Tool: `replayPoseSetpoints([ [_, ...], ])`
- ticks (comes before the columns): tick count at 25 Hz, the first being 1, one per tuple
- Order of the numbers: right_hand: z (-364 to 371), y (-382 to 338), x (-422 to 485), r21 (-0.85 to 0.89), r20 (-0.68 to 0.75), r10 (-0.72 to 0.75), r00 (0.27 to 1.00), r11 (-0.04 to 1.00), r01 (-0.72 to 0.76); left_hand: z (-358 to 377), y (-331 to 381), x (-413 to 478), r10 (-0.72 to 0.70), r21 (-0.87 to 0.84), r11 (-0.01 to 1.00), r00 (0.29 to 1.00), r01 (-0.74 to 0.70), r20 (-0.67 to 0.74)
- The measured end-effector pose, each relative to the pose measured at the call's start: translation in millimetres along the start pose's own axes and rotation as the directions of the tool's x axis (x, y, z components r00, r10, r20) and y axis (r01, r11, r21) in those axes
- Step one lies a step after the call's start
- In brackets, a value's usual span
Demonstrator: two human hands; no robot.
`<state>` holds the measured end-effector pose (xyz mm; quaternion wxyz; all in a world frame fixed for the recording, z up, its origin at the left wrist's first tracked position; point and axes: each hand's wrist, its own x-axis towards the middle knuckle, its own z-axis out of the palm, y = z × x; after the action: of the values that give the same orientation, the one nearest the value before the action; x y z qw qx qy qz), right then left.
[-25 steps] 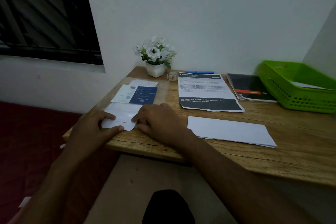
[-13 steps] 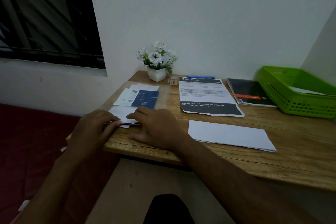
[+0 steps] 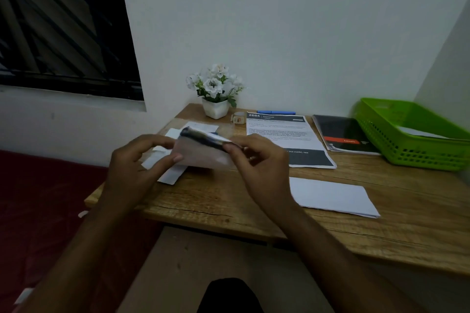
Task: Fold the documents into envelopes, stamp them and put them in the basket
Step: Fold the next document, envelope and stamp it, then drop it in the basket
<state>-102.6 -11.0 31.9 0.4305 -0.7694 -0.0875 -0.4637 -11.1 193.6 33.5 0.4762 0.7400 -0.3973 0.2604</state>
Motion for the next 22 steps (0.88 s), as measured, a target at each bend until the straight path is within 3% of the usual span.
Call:
replayPoseSetpoints([
  [3,-27,-5,2,0.221,-0.101,0.230,0.968,0.954,-0.204,21,15,18,0.015,-0.071,0.997,1.000,-0.015,0.009],
  [6,-60,-1,2,0.340,-0.070,0.392,0.918,0.874,-0.347,45,31,36,0.050,-0.144,0.989,0.998,-0.044,0.036],
  [16,-165,37,0,0.349,0.071,0.426,0.902,0.837,-0.422,116,85,99,0.361,-0.199,0.925,0.914,-0.324,0.188],
  [22,-183,85,15,0.299,0.137,0.570,0.810,0.756,-0.582,182,72,118,0.314,-0.186,0.947,0.873,-0.261,0.374],
])
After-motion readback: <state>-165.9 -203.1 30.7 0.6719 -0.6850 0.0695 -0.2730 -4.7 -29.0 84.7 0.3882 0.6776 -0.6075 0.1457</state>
